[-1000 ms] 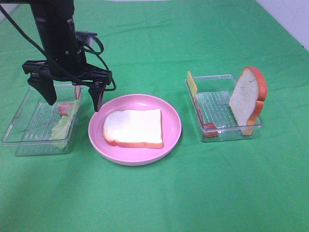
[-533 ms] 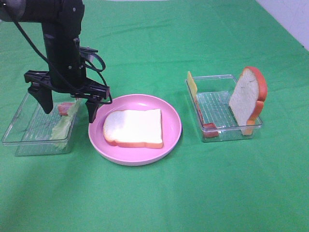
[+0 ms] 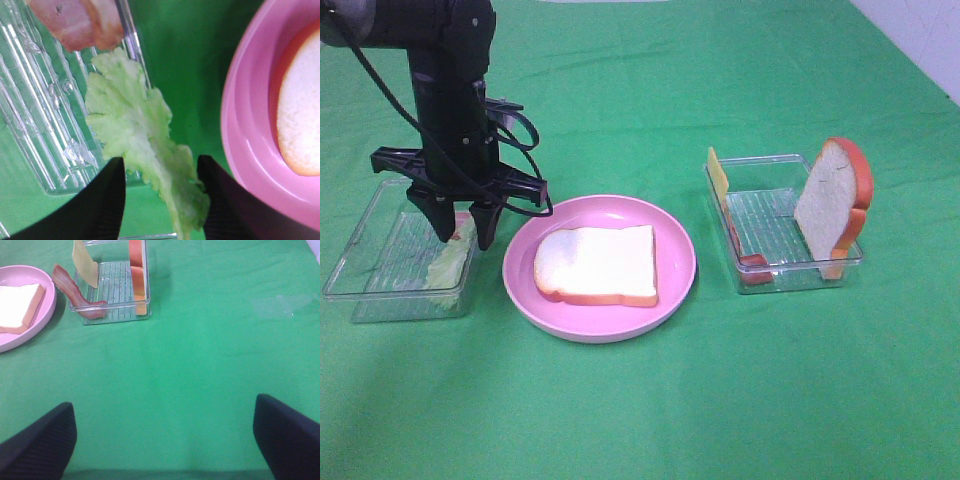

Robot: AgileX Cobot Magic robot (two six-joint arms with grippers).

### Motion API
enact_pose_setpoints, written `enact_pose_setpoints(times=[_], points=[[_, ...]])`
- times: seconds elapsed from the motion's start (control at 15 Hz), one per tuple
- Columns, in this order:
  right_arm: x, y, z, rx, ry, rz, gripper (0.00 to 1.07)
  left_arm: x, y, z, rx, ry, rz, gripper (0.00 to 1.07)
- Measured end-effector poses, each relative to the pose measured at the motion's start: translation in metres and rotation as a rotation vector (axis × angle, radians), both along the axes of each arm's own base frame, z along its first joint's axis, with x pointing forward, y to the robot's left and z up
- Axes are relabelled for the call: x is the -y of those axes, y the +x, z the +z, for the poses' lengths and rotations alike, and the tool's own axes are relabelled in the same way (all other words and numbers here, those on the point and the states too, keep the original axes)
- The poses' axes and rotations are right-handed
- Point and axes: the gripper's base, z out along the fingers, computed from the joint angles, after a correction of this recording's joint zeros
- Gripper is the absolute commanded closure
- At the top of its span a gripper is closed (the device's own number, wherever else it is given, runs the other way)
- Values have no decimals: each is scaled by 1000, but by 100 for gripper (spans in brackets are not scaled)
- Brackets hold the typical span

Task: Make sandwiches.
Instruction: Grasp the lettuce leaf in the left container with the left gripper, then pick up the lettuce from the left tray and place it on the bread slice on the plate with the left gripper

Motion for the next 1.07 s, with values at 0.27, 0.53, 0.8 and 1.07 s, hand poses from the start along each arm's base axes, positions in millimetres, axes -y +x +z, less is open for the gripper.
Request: enact_pose_setpoints(times=[0.27,0.53,0.8,1.07], points=[[0,0,0,0,0,0,15,0,0,0,0,-1,0,107],[0,0,0,0,0,0,15,0,0,0,1,-1,0,107],[0,0,0,0,0,0,15,0,0,2,4,-4,1,107],[0,0,0,0,0,0,15,0,-5,40,77,-57,8,107]])
